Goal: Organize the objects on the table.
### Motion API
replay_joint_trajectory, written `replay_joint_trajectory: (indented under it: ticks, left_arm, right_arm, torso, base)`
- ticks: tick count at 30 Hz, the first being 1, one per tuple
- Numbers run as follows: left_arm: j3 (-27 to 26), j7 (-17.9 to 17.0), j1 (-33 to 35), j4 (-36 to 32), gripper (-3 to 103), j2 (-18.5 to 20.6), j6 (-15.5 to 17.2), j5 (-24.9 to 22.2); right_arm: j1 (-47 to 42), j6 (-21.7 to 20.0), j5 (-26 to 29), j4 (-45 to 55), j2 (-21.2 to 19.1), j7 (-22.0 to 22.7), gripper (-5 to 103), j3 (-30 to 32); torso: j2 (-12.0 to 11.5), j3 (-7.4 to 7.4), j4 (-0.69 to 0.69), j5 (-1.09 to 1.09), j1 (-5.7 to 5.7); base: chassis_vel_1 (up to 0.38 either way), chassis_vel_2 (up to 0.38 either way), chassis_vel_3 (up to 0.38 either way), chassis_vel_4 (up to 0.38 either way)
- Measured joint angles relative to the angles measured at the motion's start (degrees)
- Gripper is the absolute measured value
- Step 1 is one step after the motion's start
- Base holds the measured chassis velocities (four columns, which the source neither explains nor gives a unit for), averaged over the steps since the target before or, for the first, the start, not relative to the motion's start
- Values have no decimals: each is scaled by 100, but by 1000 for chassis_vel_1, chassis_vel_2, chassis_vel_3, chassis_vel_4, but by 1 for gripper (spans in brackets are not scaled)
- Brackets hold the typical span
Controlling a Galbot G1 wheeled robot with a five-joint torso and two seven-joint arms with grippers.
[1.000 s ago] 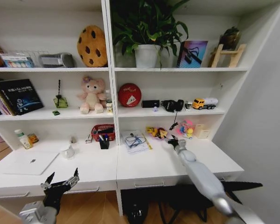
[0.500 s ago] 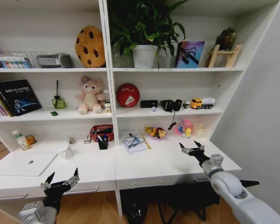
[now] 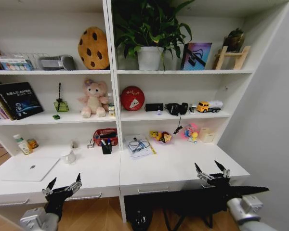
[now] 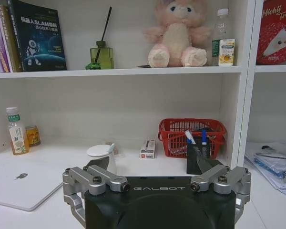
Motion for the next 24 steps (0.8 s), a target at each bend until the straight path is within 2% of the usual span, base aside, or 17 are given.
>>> replay_joint_trajectory:
  ticks: [24]
  left_arm:
    - [0,0,0,0,100,0,0,0]
  right_arm:
    - [78,1,8,-62,-4,-12,100,-49]
  torso:
    - [-1,1,-1,2,1]
  base:
    - [0,0,0,0]
